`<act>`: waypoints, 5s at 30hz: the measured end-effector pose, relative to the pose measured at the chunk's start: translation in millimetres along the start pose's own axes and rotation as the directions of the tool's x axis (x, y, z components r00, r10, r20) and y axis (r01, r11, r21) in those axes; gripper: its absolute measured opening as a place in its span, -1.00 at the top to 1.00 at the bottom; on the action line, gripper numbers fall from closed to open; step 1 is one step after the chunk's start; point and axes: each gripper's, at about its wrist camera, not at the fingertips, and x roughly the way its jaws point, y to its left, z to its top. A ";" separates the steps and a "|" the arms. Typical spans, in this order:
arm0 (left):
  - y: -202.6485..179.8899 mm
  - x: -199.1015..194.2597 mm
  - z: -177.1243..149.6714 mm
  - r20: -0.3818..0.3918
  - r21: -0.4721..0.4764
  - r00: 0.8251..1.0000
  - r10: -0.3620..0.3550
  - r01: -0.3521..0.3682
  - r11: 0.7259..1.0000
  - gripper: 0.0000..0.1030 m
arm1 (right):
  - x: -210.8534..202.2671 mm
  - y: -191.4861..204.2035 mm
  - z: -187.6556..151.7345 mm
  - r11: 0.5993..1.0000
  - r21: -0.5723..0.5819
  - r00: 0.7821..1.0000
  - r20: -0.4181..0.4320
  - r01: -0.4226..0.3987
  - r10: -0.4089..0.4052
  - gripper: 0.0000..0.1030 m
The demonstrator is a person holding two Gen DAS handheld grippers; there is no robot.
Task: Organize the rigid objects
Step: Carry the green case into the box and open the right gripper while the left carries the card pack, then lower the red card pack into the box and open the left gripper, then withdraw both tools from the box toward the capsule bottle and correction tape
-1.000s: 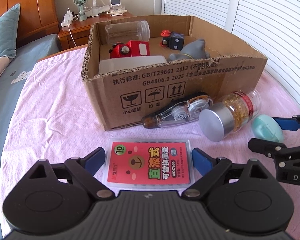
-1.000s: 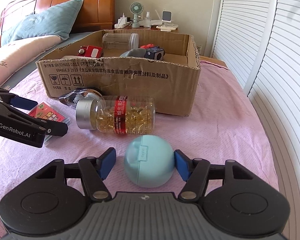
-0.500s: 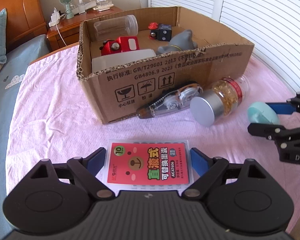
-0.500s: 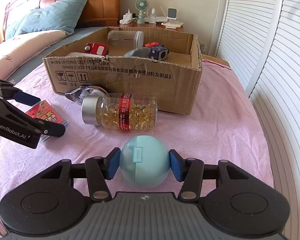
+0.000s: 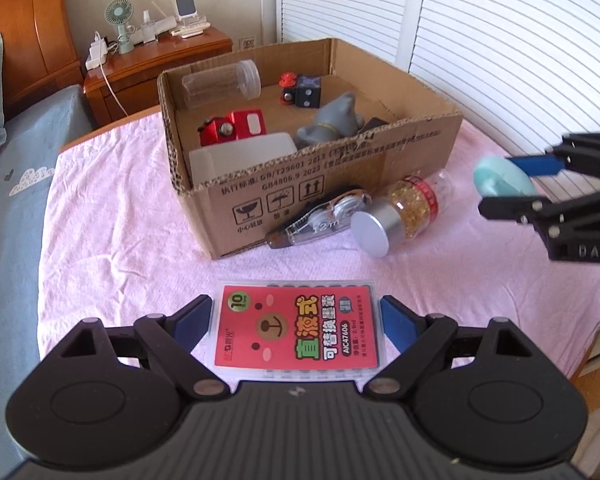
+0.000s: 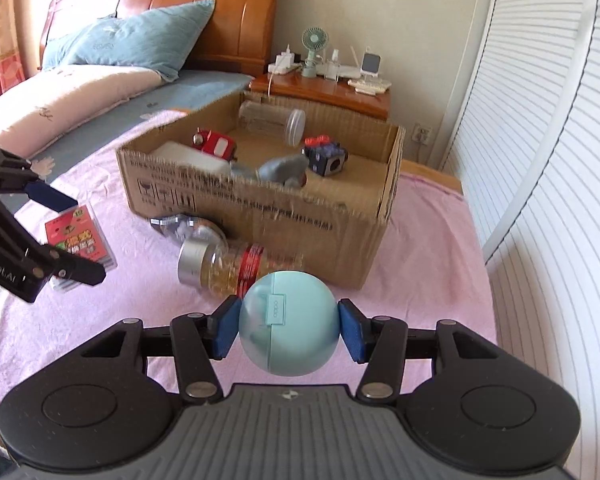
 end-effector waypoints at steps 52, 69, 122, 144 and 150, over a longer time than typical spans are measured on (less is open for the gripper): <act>11.7 5.4 117.3 0.075 0.003 0.993 0.090 -0.090 0.996 -0.72 | 37.4 -37.6 52.3 0.967 0.248 0.995 -0.092 0.060 -0.038 -1.00; 16.4 102.6 184.4 -0.036 -0.040 0.986 0.162 -0.163 0.986 -0.73 | 31.7 -57.7 23.4 0.934 0.357 0.996 -0.092 0.027 0.006 -1.00; 17.5 12.6 -15.3 0.011 -0.300 0.964 0.267 -0.251 0.920 -0.95 | 42.2 49.1 3.7 0.991 0.106 0.996 0.024 0.079 -0.082 -1.00; 20.9 32.2 -9.4 -0.012 -0.311 0.980 0.200 -0.193 0.930 -0.95 | 73.4 31.5 -5.2 0.972 0.127 0.980 -0.014 0.198 -0.198 -1.00; 8.9 39.2 7.4 0.012 -0.288 0.985 0.172 -0.162 0.944 -0.95 | 79.4 12.5 -19.6 0.966 0.163 0.979 -0.068 0.199 -0.190 -1.00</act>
